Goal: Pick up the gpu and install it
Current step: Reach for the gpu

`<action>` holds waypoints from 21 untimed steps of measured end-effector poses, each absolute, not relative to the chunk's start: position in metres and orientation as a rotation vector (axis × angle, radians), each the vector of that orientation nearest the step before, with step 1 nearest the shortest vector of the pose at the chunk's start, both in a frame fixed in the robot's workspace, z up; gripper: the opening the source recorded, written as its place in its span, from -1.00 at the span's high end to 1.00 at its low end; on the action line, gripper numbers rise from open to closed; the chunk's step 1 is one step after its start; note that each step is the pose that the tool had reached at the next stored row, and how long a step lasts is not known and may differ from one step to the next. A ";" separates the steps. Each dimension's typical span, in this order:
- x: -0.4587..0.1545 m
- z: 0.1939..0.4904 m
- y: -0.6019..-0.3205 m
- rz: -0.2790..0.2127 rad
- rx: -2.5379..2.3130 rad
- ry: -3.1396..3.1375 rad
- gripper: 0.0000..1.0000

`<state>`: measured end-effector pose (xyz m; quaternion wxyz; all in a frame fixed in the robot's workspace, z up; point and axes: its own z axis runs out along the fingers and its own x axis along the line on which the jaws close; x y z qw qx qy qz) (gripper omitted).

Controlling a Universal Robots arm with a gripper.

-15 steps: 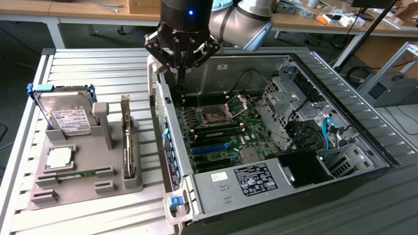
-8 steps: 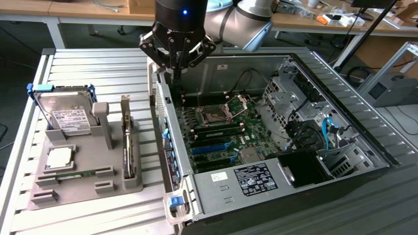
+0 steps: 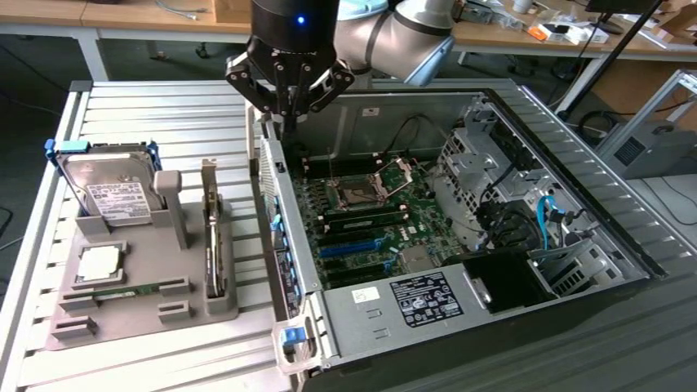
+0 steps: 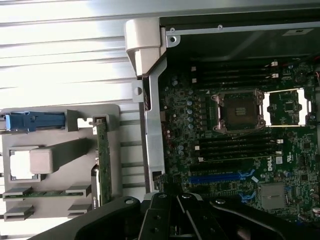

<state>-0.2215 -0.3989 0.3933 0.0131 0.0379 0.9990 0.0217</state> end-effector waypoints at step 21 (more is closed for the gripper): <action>-0.232 0.393 -0.399 0.068 0.118 3.112 0.80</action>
